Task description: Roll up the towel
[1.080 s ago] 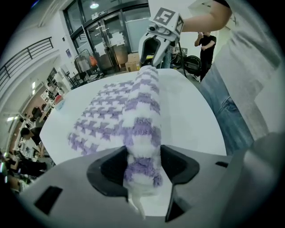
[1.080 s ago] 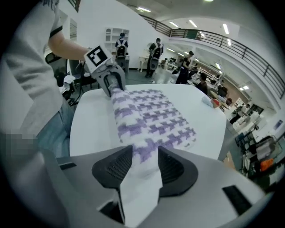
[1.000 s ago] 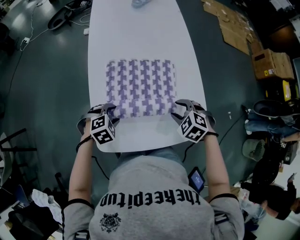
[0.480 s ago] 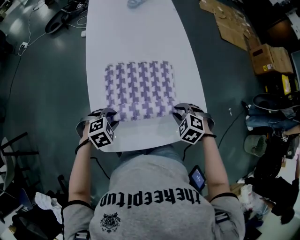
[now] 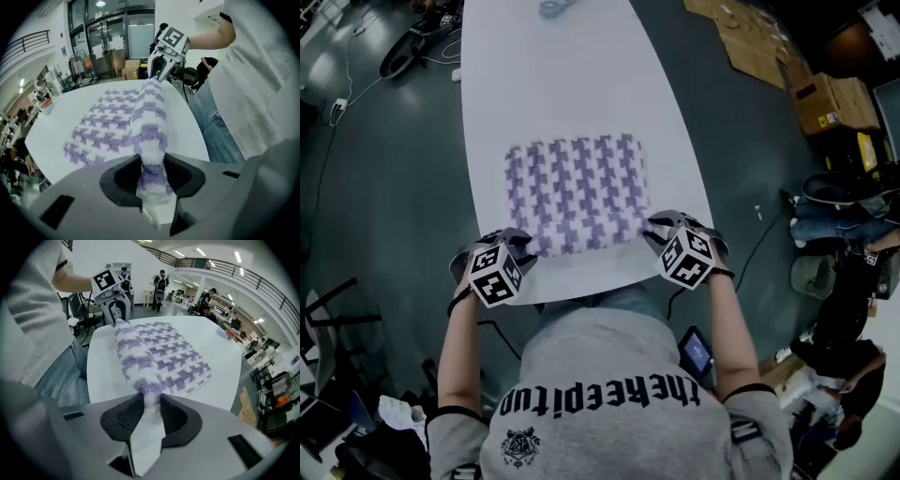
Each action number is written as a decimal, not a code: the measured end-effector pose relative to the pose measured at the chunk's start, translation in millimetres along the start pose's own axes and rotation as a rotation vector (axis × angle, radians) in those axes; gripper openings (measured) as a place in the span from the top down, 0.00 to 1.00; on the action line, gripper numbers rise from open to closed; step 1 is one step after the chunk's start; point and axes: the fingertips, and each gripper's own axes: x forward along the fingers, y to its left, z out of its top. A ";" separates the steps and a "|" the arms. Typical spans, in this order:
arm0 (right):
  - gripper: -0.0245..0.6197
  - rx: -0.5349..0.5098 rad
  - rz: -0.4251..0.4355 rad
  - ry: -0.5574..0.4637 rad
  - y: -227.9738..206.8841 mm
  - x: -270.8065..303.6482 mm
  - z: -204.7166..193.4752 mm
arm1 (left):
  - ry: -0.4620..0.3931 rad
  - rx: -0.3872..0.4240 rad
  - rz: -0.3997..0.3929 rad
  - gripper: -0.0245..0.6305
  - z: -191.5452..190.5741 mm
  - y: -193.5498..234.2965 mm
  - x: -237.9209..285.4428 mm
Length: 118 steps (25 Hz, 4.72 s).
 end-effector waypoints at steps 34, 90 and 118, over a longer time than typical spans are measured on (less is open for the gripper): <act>0.82 0.141 -0.157 -0.050 -73.1 16.2 22.6 | -0.035 0.032 0.128 0.56 17.6 38.9 -17.4; 0.80 0.076 -0.053 -0.077 -48.4 -2.0 11.6 | -0.095 -0.163 0.097 0.70 18.2 61.7 -9.2; 0.75 0.072 -0.172 -0.157 -58.5 -27.1 30.8 | 0.006 0.014 0.229 0.59 13.8 43.8 9.3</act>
